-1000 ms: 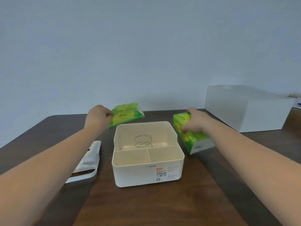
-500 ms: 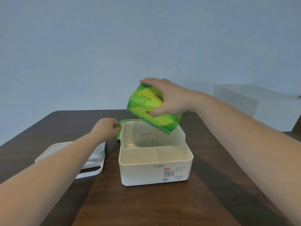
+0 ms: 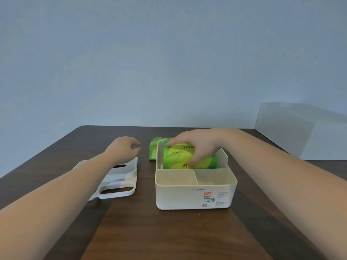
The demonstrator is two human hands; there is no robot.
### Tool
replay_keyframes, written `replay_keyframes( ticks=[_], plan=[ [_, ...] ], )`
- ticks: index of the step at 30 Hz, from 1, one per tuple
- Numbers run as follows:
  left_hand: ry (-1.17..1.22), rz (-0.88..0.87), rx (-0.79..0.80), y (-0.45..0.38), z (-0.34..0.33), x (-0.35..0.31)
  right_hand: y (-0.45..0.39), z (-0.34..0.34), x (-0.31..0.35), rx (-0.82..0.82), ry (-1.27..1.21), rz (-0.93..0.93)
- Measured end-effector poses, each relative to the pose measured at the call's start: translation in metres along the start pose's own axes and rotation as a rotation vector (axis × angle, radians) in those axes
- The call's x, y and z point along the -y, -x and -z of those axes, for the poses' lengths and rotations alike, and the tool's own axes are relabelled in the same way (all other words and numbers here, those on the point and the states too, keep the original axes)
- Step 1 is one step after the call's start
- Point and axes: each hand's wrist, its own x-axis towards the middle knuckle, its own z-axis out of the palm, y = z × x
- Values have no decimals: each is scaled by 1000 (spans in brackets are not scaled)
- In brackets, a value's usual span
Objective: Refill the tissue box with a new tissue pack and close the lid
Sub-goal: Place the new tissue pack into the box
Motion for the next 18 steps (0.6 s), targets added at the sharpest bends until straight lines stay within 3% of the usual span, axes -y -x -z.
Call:
replay_keyframes(
  ticks=[9,15,18],
  plan=[
    [22,48,2,20,18,28,7,-4,15,-59,-69,-49],
    [23,183,-35,40,35,59,-10,3,52,-523,-379,-62],
    [-5,277,-30,51,38,75,-29,-1,80,-549,-428,-69]
  ],
)
